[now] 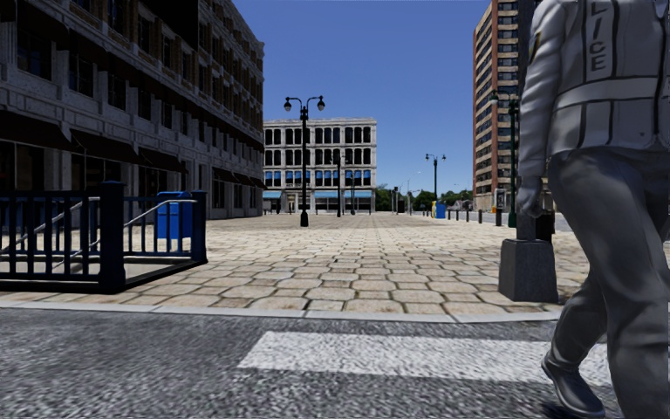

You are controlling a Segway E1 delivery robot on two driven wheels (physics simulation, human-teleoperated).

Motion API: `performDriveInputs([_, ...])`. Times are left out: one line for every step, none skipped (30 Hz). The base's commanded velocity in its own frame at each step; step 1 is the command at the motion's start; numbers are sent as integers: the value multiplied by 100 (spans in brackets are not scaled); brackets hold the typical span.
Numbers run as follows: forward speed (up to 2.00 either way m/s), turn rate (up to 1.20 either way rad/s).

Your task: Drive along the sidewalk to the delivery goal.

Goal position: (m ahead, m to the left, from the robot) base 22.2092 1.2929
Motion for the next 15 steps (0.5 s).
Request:
performDriveInputs([24, 0])
performDriveInputs([24, 0])
performDriveInputs([24, 0])
performDriveInputs([24, 0])
performDriveInputs([24, 0])
performDriveInputs([24, 0])
performDriveInputs([24, 0])
performDriveInputs([24, 0])
performDriveInputs([24, 0])
performDriveInputs([24, 0])
performDriveInputs([24, 0])
performDriveInputs([24, 0])
performDriveInputs([24, 0])
performDriveInputs([24, 0])
performDriveInputs([24, 0])
